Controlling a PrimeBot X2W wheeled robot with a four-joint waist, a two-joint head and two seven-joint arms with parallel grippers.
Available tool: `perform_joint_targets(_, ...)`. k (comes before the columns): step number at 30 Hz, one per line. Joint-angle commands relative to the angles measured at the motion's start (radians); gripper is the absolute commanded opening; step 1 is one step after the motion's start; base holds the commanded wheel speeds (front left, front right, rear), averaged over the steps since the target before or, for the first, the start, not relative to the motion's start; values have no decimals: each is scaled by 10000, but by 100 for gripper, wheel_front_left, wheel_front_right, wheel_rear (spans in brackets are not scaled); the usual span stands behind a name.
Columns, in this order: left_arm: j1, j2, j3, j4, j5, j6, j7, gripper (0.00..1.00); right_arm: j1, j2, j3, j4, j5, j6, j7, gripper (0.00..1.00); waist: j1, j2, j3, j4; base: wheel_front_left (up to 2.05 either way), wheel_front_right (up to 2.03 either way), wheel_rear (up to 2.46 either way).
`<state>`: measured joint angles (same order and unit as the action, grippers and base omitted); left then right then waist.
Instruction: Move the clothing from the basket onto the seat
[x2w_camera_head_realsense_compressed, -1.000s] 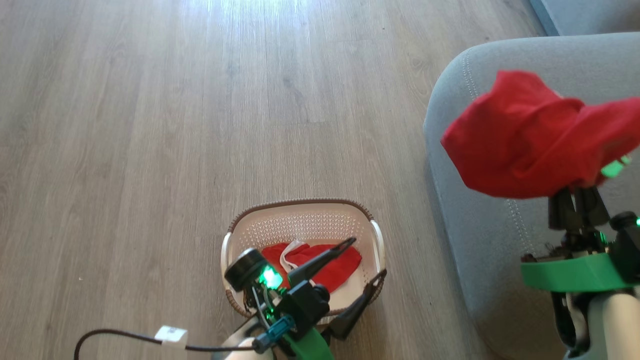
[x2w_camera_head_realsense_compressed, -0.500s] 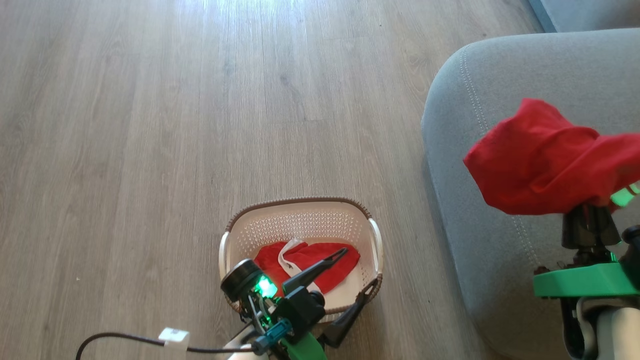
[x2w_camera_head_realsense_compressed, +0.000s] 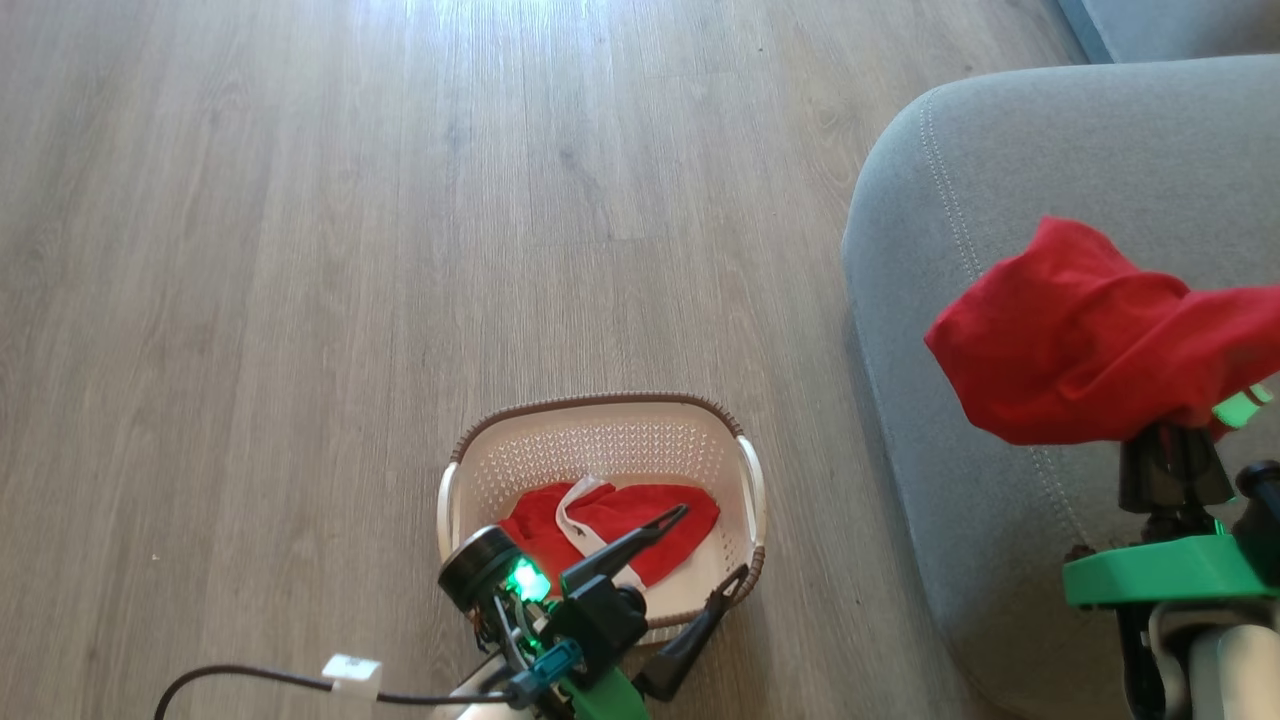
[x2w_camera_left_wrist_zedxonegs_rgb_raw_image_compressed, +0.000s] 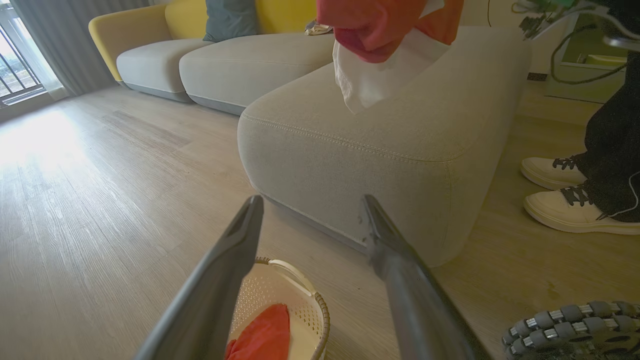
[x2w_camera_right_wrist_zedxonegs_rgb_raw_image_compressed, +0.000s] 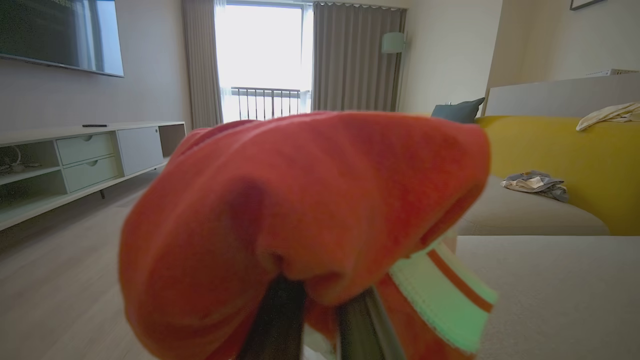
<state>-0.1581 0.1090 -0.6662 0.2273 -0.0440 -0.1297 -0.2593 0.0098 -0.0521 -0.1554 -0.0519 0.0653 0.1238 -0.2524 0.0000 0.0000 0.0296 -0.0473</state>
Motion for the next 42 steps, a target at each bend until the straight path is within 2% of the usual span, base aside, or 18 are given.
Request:
perform_joint_targets(1,-133,43,351,-256,-67,-9,-24,100,-268,4,224,-255,133,69,-94,0,0,0,-6,4,0,0,0)
perform_joint_targets(12,-148,29,325,-214,-98,-9,-24,100,-298,9,208,-171,144,69,-94,0,0,0,5,26,0,0,0)
perform_joint_targets(20,-181,82,407,-301,-83,-9,-24,100,-459,-3,105,-405,21,69,-94,0,0,0,158,-328,0,0,0)
perform_joint_targets(31,-410,113,390,-482,-74,-9,-24,100,-703,3,-44,-800,-86,69,-94,0,0,0,532,-1689,0,0,0)
perform_joint_targets(42,-697,93,452,-655,-27,-9,-24,100,-898,8,-146,-959,-104,69,-94,0,0,0,987,-3476,0,0,0)
